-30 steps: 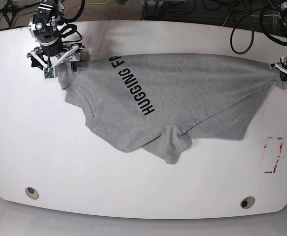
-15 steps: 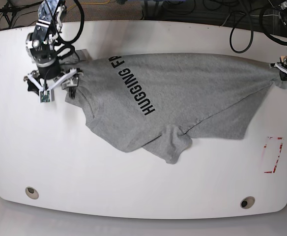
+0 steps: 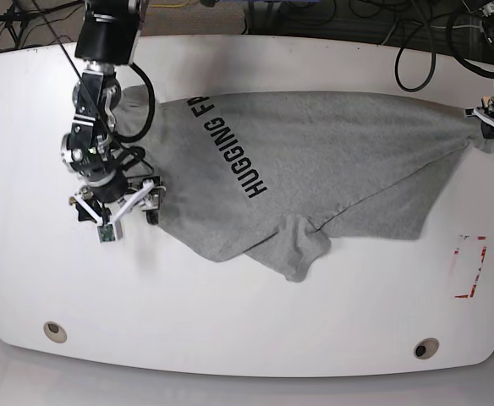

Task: Fold the T-shirt properly
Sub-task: 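Drag the right gripper with the shirt corner away from the left gripper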

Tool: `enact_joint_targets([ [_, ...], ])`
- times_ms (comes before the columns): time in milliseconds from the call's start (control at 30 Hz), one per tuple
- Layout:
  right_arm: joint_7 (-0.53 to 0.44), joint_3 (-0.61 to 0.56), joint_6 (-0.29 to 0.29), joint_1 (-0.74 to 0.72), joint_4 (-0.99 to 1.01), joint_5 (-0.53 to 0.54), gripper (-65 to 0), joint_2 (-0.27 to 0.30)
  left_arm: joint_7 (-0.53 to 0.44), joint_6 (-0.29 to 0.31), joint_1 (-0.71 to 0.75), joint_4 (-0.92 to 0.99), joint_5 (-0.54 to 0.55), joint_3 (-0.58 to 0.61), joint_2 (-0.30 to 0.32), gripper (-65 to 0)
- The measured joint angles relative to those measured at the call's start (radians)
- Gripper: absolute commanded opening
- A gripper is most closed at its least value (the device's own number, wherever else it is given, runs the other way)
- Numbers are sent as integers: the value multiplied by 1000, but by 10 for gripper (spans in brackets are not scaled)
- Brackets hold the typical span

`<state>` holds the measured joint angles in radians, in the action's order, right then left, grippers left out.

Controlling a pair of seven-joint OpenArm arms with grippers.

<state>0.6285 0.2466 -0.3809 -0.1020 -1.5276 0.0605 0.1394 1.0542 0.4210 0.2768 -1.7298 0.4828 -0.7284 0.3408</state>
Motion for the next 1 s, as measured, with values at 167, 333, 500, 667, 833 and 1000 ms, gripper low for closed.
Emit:
enact_joint_targets([
  [167,-38,-49,8,-123,174,-6,-141,0,0,0,1,0,0,0,0,-650],
  [333,-107,-118,6,-204,336,-5,-141,4,1,0,0,0,-2,3,-2,-650],
  [500,-181,-188,1,-273,495,-1,-141,3,1,0,0,0,-1,3,-2,-650],
  [667,-277,-217,2,-325,646,0,-141,1,1,0,0,0,-2,3,-1,-650],
  [833,-348,-224,-1,-359,734,4,-141,8,1,0,0,0,-2,2,-2,-650],
  [1000,-352,-226,-1,-359,737,4,-141,10,0,0,0,0,-1,2,-2,-650],
])
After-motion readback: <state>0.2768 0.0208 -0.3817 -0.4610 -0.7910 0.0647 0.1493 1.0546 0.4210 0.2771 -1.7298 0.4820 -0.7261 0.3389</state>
